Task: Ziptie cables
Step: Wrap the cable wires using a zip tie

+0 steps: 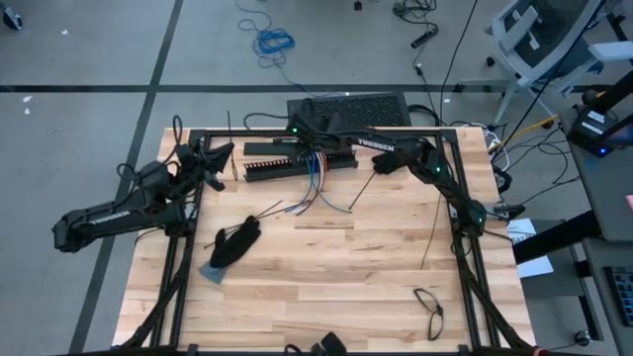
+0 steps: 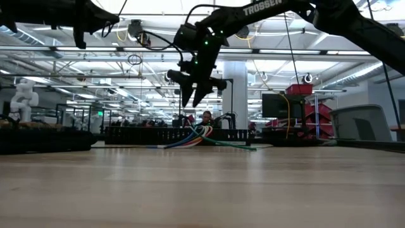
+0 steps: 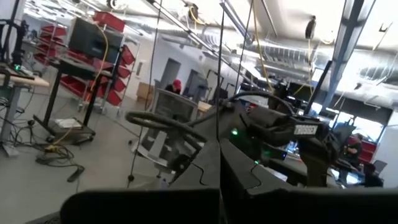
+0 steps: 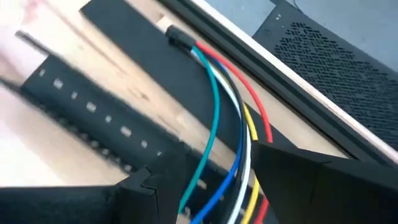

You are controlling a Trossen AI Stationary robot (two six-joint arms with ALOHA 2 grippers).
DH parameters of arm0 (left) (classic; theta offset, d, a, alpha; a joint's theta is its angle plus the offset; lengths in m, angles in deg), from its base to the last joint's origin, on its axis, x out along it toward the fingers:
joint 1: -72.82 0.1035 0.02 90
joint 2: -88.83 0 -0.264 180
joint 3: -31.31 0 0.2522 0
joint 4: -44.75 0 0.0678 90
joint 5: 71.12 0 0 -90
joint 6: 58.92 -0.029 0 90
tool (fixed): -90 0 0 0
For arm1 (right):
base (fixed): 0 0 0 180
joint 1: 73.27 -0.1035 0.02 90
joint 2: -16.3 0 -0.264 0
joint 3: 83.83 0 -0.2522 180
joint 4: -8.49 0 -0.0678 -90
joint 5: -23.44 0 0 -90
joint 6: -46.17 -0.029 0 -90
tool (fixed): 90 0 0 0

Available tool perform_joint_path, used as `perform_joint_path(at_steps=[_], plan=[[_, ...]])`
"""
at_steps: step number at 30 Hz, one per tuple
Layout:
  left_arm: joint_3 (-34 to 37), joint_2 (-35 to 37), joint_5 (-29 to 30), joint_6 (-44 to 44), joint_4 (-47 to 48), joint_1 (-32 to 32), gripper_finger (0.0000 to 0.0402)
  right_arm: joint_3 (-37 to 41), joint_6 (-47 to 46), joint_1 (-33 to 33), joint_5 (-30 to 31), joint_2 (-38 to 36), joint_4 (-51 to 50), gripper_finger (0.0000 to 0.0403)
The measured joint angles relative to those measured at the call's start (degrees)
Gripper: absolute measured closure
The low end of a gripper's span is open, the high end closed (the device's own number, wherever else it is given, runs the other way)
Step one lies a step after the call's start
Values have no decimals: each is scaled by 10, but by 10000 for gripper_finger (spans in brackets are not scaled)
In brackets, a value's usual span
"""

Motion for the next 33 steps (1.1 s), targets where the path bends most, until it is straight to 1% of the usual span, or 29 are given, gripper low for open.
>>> perform_joint_path(at_steps=[4,7,10,13,16,19,24,26,31,33], plan=[[0,0,-1,0,1,0,401,28,-11,6,-2,0,51,222],[0,0,-6,0,1,0,401,42,-11,10,1,0,46,222],[0,0,-18,0,1,0,401,52,-27,15,20,0,41,222],[0,0,-27,1,1,0,401,61,-41,23,17,0,47,222],[0,0,-27,1,1,0,401,70,-37,24,16,0,56,222],[0,0,-27,21,1,0,401,76,-32,24,11,0,57,222],[0,0,-30,30,1,0,401,72,-73,18,8,0,93,222],[0,0,-39,30,1,0,401,69,-53,9,-1,0,127,222],[-1,0,-58,35,1,0,401,69,11,-4,-2,0,140,222],[-1,0,-61,52,1,0,402,69,4,-6,-3,0,173,222]])
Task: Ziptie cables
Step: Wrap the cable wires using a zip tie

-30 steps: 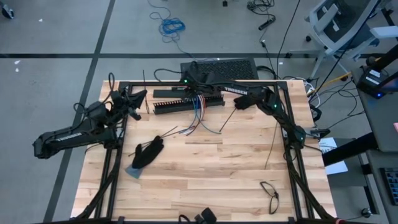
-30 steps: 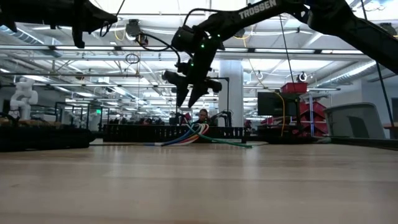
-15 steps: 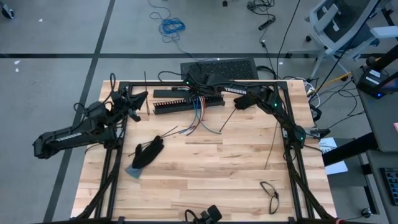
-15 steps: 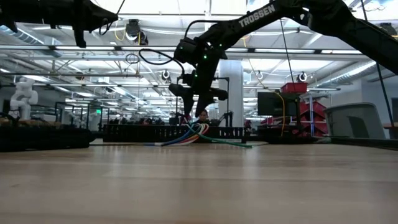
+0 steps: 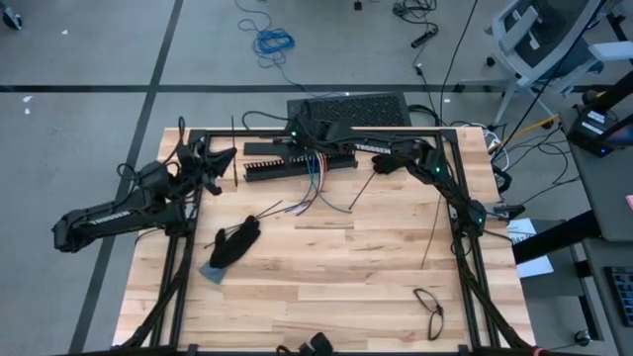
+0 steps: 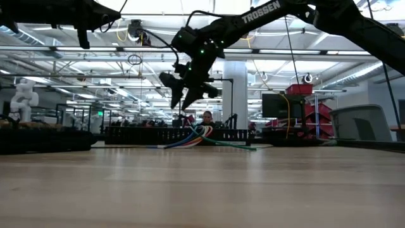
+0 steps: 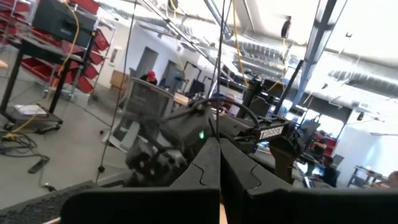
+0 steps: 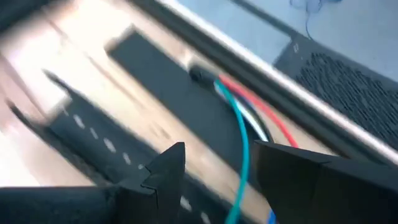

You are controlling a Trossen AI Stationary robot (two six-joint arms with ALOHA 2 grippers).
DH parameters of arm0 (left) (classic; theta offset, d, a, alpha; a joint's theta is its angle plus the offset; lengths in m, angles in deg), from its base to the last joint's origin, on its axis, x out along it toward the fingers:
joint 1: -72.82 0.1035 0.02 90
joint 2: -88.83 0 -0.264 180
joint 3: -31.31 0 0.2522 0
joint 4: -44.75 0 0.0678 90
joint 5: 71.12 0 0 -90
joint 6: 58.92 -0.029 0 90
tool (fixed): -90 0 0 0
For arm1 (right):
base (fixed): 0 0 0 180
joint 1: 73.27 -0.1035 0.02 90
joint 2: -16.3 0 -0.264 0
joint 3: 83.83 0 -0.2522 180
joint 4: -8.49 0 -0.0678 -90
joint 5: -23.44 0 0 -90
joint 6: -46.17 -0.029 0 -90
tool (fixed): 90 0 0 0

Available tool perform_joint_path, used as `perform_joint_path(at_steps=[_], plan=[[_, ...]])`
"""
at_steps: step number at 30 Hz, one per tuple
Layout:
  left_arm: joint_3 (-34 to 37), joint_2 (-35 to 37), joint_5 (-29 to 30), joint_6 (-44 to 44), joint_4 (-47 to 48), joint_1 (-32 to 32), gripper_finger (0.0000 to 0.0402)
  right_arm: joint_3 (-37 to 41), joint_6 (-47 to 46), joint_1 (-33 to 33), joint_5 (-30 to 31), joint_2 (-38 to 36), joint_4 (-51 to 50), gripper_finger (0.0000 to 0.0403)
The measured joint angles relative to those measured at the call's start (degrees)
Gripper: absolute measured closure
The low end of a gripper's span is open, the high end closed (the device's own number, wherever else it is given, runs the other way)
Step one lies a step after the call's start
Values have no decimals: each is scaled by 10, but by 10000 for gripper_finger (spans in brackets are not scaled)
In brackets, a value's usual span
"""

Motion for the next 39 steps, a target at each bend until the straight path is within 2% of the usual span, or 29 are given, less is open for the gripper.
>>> perform_joint_path(at_steps=[3,6,10,14,17,22,25,29,33,39], plan=[[0,0,-9,8,0,0,401,0,-55,-7,-1,0,32,222],[0,0,-11,7,-2,0,401,0,-124,-16,-49,0,76,222],[0,0,-11,-36,-1,0,401,0,-144,-28,-180,0,167,222],[0,0,-11,-46,-1,0,401,0,-158,-54,-302,0,198,222],[0,7,-11,-37,0,0,401,0,-163,-78,-410,0,151,222],[0,35,-33,-37,-1,0,401,0,-173,-133,-537,0,-21,222],[0,56,-41,-37,-1,0,402,0,-163,-182,-545,0,-94,222],[0,79,-41,-39,-1,0,401,0,-192,-238,-478,0,-91,222],[0,97,-41,-37,-1,0,401,0,-270,-240,-445,-4,-97,222],[0,111,-43,-37,-1,0,401,0,-283,-255,-460,-6,-101,222]])
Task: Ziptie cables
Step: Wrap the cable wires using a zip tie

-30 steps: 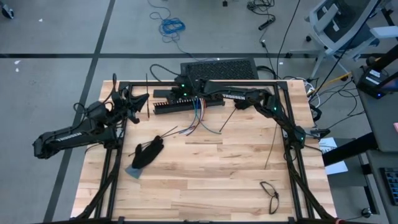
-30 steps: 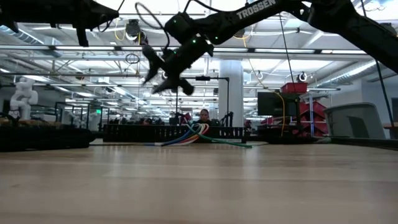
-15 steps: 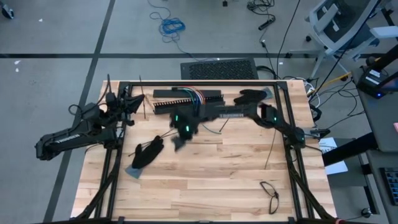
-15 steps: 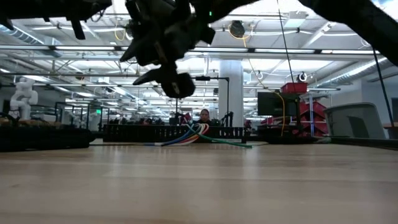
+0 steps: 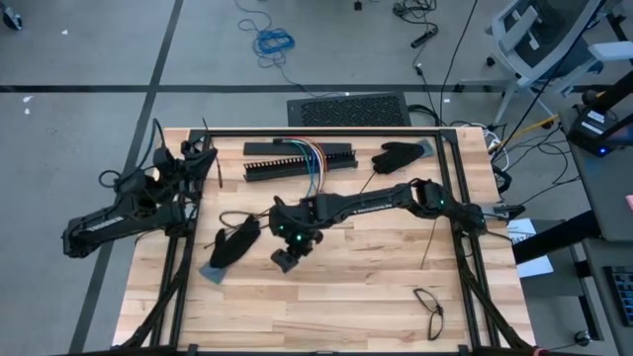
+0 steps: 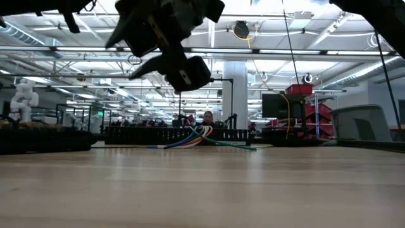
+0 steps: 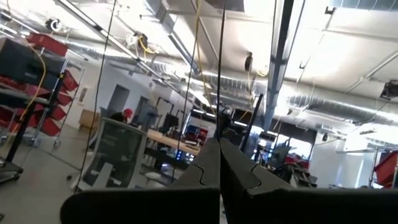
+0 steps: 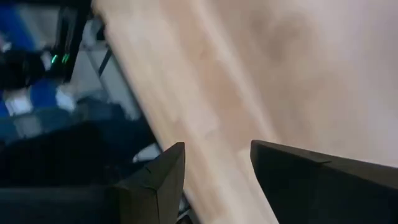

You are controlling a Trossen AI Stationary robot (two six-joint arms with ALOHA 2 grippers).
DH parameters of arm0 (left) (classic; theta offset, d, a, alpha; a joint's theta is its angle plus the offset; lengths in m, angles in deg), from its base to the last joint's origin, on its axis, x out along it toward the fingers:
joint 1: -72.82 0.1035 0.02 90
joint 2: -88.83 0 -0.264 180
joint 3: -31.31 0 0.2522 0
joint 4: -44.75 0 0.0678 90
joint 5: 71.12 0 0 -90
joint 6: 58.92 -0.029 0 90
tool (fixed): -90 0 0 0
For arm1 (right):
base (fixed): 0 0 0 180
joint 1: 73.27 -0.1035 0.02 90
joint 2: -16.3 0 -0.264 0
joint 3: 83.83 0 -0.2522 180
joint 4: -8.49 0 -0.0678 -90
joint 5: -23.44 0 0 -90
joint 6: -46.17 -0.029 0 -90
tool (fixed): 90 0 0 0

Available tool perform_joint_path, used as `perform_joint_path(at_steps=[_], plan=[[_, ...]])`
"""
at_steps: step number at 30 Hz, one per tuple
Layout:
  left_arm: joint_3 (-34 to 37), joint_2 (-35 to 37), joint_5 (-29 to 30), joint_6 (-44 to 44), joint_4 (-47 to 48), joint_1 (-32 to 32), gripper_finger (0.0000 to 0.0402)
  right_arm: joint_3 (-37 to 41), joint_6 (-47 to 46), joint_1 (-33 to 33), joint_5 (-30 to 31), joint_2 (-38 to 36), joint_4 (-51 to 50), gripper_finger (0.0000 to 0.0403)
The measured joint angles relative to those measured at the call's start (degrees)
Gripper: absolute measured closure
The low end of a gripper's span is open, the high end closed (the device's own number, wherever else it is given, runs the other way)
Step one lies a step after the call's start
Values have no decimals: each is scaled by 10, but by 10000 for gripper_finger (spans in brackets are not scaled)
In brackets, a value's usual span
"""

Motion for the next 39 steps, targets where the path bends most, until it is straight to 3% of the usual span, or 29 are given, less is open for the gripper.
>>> perform_joint_path(at_steps=[6,11,16,22,26,33,39], plan=[[0,4,-12,0,1,0,402,0,0,11,-2,-3,-44,192],[0,4,-12,-16,1,0,401,0,28,15,-4,-16,-111,103],[0,4,-12,-34,1,0,402,0,90,40,32,-25,-147,12],[0,4,0,-30,0,0,402,0,238,102,69,-32,-151,49],[0,4,6,-30,-6,0,401,-4,283,181,136,-35,-152,62],[0,4,7,-6,-7,0,402,-103,337,313,226,-35,-139,64],[0,5,9,-1,-26,0,402,-158,440,342,327,-30,-78,64]])
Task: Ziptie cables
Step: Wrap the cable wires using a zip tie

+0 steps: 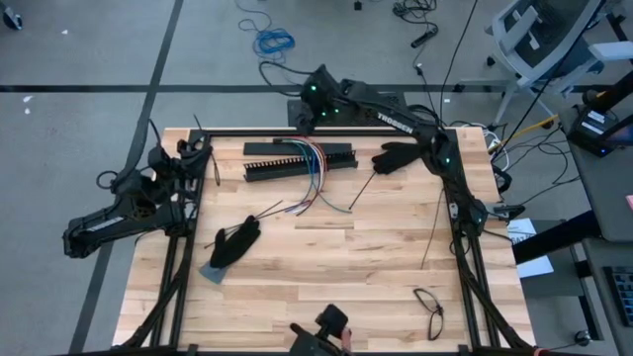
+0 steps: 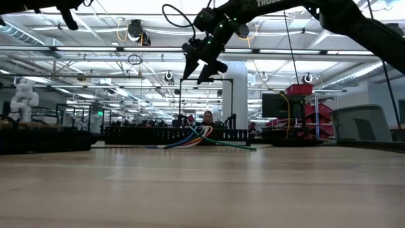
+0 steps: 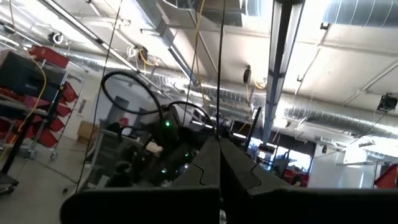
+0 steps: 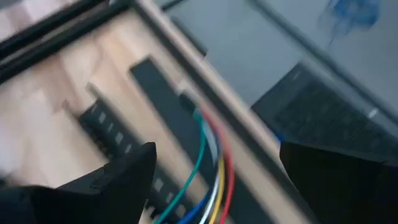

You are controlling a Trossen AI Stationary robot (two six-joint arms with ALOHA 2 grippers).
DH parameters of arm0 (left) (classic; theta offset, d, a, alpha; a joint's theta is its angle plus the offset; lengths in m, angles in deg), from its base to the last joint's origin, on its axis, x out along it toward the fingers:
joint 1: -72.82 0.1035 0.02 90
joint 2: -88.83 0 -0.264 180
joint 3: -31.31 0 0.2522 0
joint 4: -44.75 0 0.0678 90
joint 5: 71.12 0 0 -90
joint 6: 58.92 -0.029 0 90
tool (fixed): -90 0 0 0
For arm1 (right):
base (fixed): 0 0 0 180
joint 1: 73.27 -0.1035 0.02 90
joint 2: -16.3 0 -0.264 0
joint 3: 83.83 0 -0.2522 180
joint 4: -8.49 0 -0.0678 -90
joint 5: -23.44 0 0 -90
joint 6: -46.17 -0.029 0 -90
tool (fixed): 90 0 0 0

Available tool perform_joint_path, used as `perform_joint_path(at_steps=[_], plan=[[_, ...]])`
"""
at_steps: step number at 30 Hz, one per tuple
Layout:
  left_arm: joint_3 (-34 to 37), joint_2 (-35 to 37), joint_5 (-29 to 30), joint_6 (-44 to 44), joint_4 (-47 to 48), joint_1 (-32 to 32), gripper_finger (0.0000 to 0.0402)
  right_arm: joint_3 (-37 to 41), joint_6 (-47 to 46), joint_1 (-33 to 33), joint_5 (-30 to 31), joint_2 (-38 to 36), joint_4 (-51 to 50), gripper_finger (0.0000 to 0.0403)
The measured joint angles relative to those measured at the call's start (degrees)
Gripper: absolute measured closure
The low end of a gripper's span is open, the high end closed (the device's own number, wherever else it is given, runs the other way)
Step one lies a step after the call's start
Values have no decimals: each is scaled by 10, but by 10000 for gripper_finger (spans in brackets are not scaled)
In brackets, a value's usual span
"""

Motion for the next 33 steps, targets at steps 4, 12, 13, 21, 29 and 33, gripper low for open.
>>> perform_joint_path(at_steps=[4,12,13,21,29,33], plan=[[-4,0,2,1,-6,0,402,0,4,-1,0,22,15,64],[-21,0,11,0,-5,0,402,1,-51,4,-53,76,-34,64],[-21,0,11,0,-5,0,402,1,-53,1,-51,83,-42,64],[-21,0,11,16,-5,0,402,2,-95,-19,-13,117,-49,64],[-22,0,11,16,-4,0,402,2,-97,-33,46,130,-55,64],[-22,0,11,16,-4,0,402,1,-107,-32,81,132,-54,64]])
